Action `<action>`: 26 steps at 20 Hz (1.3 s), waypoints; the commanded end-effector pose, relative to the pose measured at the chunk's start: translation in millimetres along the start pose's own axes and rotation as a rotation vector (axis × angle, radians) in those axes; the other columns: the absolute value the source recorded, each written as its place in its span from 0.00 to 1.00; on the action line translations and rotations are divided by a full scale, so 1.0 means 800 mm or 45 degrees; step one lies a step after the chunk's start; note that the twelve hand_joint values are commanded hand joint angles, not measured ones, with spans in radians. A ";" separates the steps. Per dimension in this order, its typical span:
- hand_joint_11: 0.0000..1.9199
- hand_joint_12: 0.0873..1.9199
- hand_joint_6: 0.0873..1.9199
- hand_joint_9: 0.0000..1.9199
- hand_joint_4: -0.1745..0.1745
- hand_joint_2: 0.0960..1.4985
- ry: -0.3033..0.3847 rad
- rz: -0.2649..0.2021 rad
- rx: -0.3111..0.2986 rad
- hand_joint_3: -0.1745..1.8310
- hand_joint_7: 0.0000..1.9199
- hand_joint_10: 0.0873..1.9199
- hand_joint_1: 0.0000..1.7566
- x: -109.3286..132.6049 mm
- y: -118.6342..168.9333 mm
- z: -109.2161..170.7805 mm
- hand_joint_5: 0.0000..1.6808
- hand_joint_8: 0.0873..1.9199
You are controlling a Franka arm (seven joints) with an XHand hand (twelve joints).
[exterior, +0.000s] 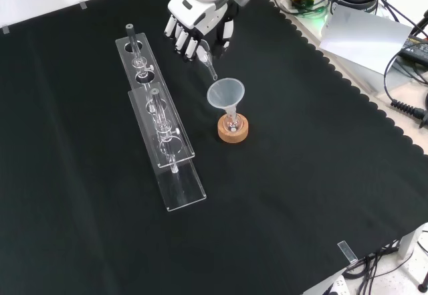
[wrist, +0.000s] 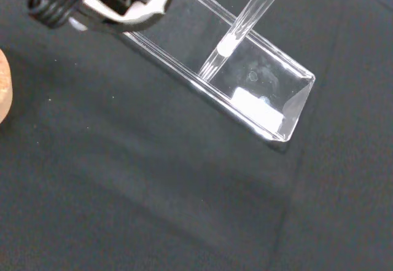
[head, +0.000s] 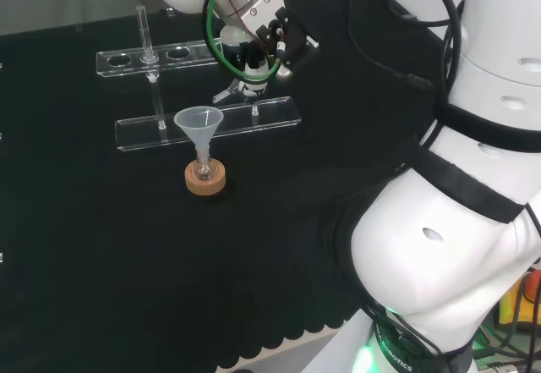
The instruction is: Pour all the NaCl from the weighing funnel into the round-bottom flask.
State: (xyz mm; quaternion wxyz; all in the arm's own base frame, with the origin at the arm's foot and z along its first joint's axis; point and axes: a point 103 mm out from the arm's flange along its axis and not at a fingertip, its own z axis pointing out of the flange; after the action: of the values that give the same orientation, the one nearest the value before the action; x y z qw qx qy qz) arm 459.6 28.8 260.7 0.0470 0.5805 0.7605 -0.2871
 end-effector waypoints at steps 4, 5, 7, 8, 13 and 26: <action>0.41 0.55 0.44 0.58 1.00 0.42 -0.069 -0.020 0.020 0.44 0.40 0.17 0.62 0.005 -0.001 -0.005 0.69 0.31; 0.41 0.55 0.44 0.58 1.00 0.42 -0.079 -0.020 0.023 0.44 0.40 0.17 0.62 0.005 -0.001 -0.006 0.69 0.31; 0.41 0.55 0.44 0.58 1.00 0.42 -0.085 -0.021 0.025 0.44 0.39 0.17 0.62 0.006 -0.002 -0.007 0.69 0.31; 0.41 0.55 0.44 0.58 1.00 0.42 -0.089 -0.024 0.028 0.44 0.39 0.17 0.62 0.007 -0.002 -0.008 0.69 0.31; 0.41 0.54 0.44 0.57 1.00 0.42 -0.120 -0.028 0.049 0.44 0.39 0.17 0.62 0.011 -0.002 -0.013 0.69 0.31; 0.40 0.54 0.44 0.57 1.00 0.42 -0.208 -0.073 0.078 0.44 0.37 0.16 0.62 0.025 0.000 -0.024 0.69 0.31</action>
State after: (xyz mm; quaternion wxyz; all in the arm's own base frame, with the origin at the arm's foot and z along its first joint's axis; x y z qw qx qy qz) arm 458.5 52.1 268.0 0.0795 0.5390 0.7605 -0.3532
